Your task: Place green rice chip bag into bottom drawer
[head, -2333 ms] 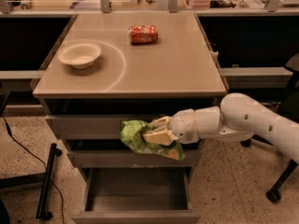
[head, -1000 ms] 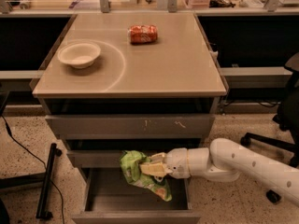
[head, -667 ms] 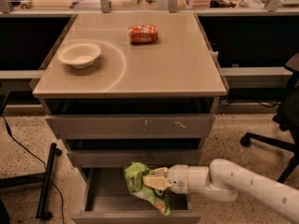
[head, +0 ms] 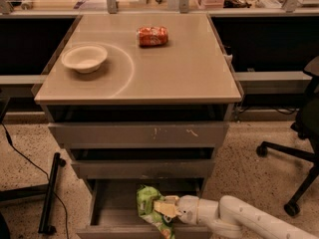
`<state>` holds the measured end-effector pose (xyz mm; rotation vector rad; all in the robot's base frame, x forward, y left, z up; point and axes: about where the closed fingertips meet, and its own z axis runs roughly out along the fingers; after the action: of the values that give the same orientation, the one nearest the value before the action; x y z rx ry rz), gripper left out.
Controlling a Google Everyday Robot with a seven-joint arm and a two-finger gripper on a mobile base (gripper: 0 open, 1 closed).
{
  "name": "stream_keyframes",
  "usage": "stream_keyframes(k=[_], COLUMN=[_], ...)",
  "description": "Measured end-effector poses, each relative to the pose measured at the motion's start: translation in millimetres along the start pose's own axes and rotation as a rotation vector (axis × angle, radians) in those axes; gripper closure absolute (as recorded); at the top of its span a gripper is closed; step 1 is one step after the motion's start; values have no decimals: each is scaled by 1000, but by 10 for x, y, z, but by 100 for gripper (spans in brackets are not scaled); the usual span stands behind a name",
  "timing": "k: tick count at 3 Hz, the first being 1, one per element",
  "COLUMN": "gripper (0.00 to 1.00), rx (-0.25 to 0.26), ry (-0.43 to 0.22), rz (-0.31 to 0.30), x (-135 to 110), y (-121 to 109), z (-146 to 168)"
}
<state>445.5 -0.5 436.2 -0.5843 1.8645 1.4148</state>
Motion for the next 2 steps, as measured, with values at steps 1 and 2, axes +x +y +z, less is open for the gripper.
stream_keyframes(k=[1,2], gripper=[100,100], rx=[-10,29], ry=[-6,6], rz=[18,-4], x=[83,155], y=[2,-24], z=[46,52])
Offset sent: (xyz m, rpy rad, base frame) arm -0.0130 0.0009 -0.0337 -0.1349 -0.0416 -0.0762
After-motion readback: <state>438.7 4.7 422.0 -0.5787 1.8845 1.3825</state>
